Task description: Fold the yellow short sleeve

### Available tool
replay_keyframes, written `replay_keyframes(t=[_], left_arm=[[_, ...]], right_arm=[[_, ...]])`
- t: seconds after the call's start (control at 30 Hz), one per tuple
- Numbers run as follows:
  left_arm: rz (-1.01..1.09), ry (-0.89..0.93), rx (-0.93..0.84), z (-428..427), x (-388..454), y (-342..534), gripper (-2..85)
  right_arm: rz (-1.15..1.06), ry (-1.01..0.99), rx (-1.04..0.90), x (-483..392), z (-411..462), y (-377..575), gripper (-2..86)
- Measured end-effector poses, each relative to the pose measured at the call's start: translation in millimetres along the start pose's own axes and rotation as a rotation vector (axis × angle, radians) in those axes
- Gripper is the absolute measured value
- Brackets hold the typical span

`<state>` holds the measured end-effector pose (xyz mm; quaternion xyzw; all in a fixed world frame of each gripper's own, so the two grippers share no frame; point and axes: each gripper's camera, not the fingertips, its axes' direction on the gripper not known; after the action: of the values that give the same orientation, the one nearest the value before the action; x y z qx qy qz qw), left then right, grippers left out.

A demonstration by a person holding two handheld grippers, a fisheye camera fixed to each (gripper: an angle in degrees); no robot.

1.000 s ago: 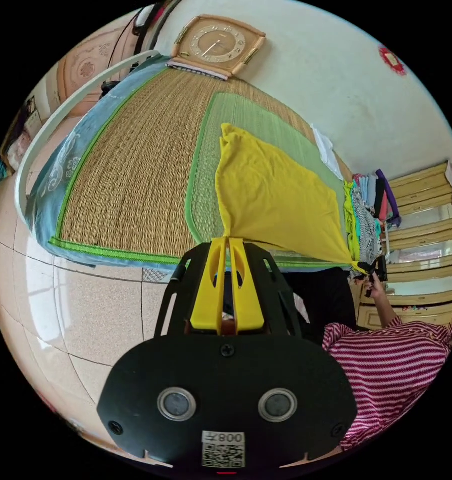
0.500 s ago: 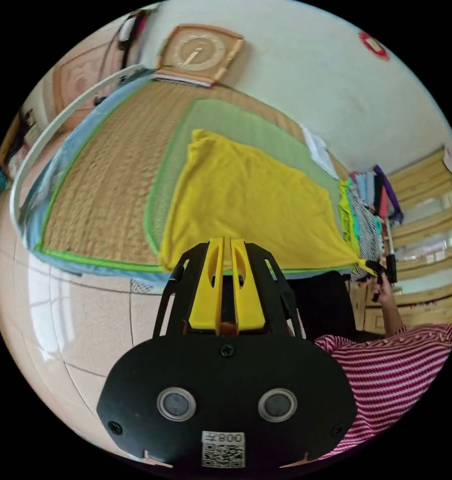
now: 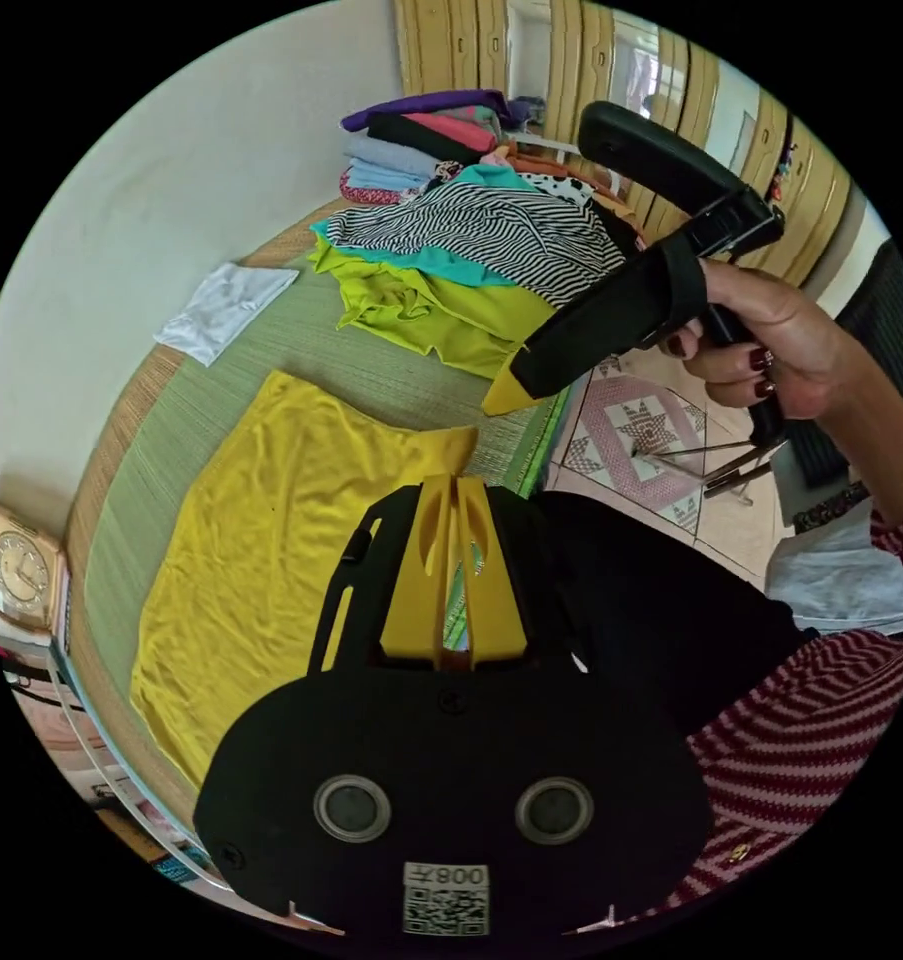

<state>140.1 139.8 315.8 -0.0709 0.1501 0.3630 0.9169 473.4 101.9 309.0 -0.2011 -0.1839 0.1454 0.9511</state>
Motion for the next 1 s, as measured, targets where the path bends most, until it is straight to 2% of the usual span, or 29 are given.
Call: replay_keyframes(t=[0.23, 0.53, 1.0], left_arm=[[-0.125, 0.133, 0.061, 7.6, -3.9, -2.0, 0.6], [-0.13, 0.193, 0.076, 20.8, 9.2, -11.3, 0.5], [-0.134, 0.304, 0.067, 42.7, 6.7, -13.2, 0.5]], right_arm=[[0.145, -0.053, 0.045, 62.3, 16.9, -39.0, 5.4], [0.26, -0.125, 0.033, 103.7, 69.9, -136.7, 10.3], [0.227, -0.107, -0.009, 81.4, 110.9, -243.2, 3.6]])
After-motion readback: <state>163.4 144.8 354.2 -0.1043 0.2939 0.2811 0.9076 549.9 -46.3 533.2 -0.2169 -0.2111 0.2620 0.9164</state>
